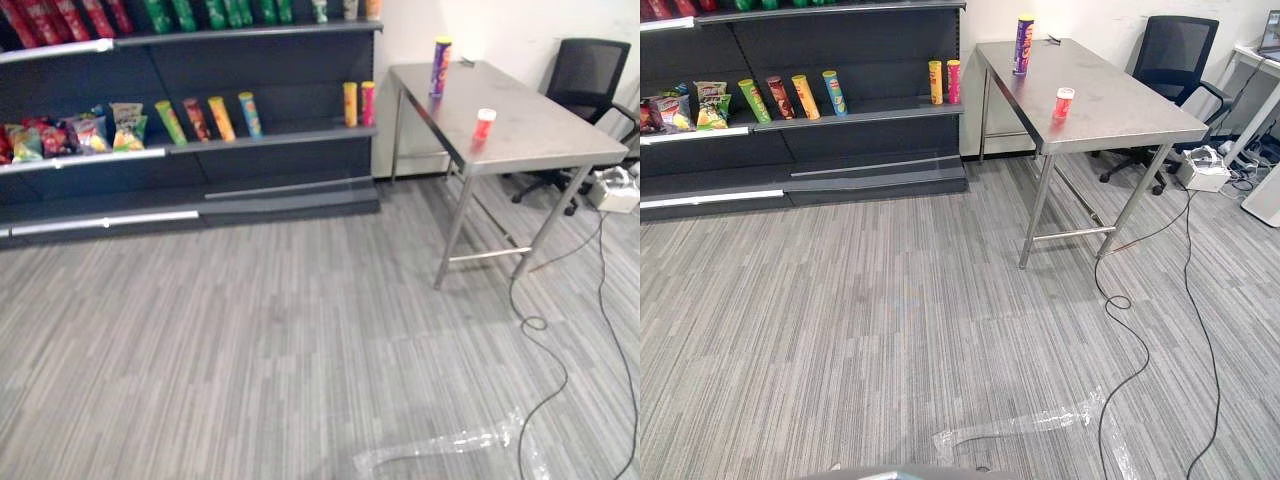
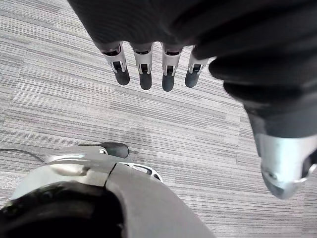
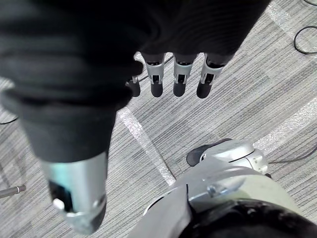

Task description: Put the gum and the chips on the shelf.

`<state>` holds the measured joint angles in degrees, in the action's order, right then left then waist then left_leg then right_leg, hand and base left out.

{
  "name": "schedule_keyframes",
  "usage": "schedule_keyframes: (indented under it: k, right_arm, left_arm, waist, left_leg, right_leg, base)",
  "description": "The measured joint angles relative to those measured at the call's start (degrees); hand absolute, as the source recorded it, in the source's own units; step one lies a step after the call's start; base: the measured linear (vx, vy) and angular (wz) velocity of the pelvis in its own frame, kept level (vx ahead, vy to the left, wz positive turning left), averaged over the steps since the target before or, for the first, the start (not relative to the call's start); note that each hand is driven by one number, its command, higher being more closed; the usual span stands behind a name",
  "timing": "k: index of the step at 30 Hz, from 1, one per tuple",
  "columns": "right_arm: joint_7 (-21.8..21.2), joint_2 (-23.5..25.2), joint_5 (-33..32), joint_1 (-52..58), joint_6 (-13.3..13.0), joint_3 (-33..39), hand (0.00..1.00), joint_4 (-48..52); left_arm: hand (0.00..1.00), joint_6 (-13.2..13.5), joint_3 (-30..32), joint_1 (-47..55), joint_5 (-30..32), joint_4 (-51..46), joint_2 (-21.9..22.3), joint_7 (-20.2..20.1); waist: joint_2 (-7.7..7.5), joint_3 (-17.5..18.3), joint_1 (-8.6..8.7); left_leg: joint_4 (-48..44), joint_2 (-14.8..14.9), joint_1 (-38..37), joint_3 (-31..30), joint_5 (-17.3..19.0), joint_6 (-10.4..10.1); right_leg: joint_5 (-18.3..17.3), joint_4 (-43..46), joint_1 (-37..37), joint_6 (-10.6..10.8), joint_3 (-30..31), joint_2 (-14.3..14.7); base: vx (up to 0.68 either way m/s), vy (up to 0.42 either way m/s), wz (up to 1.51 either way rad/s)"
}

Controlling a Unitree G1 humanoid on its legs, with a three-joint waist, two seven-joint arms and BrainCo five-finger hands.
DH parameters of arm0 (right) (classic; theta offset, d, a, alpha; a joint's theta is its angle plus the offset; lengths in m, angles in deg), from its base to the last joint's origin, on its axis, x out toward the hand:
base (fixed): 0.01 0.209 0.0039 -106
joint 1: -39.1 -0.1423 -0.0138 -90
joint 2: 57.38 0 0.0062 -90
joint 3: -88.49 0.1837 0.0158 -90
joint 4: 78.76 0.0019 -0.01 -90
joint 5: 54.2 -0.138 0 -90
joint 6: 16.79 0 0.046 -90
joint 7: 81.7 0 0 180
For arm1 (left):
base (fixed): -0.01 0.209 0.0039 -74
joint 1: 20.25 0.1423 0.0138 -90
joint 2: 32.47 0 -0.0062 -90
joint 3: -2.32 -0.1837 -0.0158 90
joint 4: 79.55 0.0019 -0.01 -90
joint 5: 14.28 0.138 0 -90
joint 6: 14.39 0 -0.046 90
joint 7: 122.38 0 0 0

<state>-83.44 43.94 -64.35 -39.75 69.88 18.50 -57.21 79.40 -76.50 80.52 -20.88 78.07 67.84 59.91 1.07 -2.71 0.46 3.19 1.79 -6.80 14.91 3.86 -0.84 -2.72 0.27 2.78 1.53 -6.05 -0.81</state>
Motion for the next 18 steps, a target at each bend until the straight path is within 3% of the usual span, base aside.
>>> schedule_keyframes:
  k: [10, 18]
  right_arm:
    - [0.07, 0.63, 0.13, -1.67, -0.13, 2.03, 0.00, 0.00]
    - [3.51, 0.64, 1.46, -1.93, -2.47, -0.24, 0.00, 0.92]
  left_arm:
    - [0.00, 0.52, 0.48, -1.02, 0.00, 0.28, 0.35, 0.00]
    - [0.00, 1.15, 0.04, -0.91, 0.01, 0.25, 0.48, 1.40]
  waist:
    - [-0.24, -1.67, 0.03]
    - [-0.31, -1.83, -0.10]
  left_leg:
    - [0.79, -0.14, -1.65, 1.96, 0.87, -1.36]
    - [0.79, 0.17, -1.70, 2.24, 0.90, -1.39]
  right_leg:
    - [0.27, -1.95, 1.81, 0.54, 0.19, -0.02]
    - [0.28, -2.07, 1.82, 0.52, 0.15, 0.20]
  base:
    - [0.04, 0.002, -0.05]
    - [-0.03, -0.032, 0.00]
